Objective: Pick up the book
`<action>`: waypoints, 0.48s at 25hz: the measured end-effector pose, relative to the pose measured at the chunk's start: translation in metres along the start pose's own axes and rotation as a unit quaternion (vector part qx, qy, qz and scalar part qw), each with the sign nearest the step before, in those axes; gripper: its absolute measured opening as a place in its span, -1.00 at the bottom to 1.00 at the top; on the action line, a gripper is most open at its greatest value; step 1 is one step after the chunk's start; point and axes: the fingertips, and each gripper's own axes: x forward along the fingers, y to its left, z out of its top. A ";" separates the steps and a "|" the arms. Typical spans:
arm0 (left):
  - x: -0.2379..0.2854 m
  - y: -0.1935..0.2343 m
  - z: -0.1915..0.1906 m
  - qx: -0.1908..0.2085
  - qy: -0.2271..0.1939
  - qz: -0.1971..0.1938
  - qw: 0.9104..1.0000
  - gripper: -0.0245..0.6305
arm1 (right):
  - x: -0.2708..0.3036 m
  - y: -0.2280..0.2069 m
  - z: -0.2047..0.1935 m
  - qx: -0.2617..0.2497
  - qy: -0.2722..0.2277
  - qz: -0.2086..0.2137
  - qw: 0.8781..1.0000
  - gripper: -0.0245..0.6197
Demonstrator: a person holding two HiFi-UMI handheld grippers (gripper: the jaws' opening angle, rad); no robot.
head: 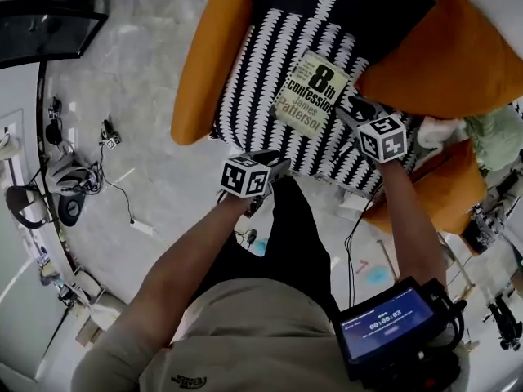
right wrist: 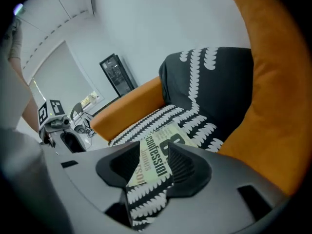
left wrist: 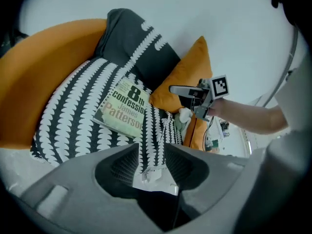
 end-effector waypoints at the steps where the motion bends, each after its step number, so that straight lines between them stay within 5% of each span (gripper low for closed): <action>1: 0.007 0.011 0.001 -0.016 -0.004 0.001 1.000 -0.46 | 0.015 -0.013 -0.001 -0.001 0.006 -0.001 1.000 -0.35; 12: 0.083 0.086 0.024 -0.150 -0.051 0.011 0.987 -0.39 | 0.129 -0.112 -0.026 -0.003 0.070 0.002 0.998 -0.17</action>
